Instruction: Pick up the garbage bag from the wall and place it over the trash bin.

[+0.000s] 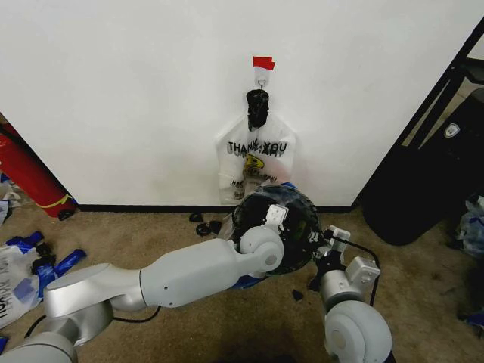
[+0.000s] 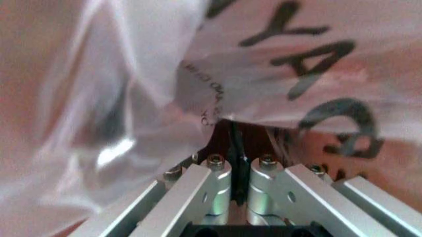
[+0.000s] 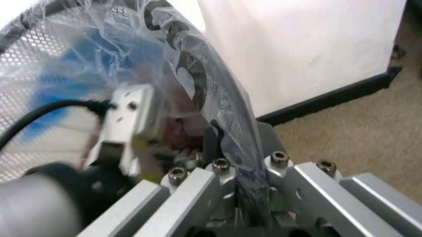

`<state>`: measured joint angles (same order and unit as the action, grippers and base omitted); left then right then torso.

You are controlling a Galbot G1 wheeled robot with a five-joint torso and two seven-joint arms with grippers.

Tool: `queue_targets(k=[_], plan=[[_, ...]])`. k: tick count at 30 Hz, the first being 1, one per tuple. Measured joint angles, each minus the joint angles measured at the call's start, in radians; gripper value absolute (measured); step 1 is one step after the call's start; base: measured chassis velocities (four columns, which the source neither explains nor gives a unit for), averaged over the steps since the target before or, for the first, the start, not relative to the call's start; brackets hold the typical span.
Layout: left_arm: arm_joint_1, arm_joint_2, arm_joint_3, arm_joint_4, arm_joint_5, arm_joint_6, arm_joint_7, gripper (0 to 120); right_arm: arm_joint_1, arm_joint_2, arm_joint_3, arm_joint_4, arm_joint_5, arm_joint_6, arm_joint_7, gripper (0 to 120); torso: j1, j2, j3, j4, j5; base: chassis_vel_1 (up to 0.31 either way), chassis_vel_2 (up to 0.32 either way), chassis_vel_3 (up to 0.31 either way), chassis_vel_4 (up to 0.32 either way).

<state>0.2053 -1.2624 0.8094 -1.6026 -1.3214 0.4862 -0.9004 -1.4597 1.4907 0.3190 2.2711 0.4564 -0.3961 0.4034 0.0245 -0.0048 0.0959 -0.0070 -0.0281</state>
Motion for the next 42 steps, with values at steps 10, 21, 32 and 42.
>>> queue_targets(k=[10, 21, 32, 42], plan=[[0.008, 0.006, 0.023, -0.011, -0.002, 0.037, -0.003, 0, -0.012, -0.008, 0.011, 0.030, 0.044, -0.010, 0.006, 0, 0.000, 0.000, 0.000, 0.0000, 0.0000, 0.000, 0.000, 0.000, 0.000], [-0.002, 0.049, 0.002, -0.103, -0.031, 0.031, -0.013, 0, 0.002, -0.012, 0.026, -0.013, 0.009, 0.001, 0.004, 0, 0.000, 0.000, 0.000, -0.0001, 0.0000, 0.000, 0.000, 0.000, 0.000], [0.046, 0.210, -0.071, -0.371, -0.075, -0.054, 0.148, 0, 0.035, -0.014, 0.069, -0.059, 0.148, -0.019, 0.055, 0, 0.000, 0.000, 0.000, 0.0001, 0.0000, 0.000, 0.000, 0.000, 0.000], [0.433, 0.415, -0.429, -0.591, 0.113, -0.187, 0.397, 18, 0.041, -0.015, 0.104, -0.048, 0.279, -0.034, 0.089, 0, 0.000, 0.000, 0.000, 0.0003, -0.0006, 0.000, 0.000, 0.000, 0.000]])
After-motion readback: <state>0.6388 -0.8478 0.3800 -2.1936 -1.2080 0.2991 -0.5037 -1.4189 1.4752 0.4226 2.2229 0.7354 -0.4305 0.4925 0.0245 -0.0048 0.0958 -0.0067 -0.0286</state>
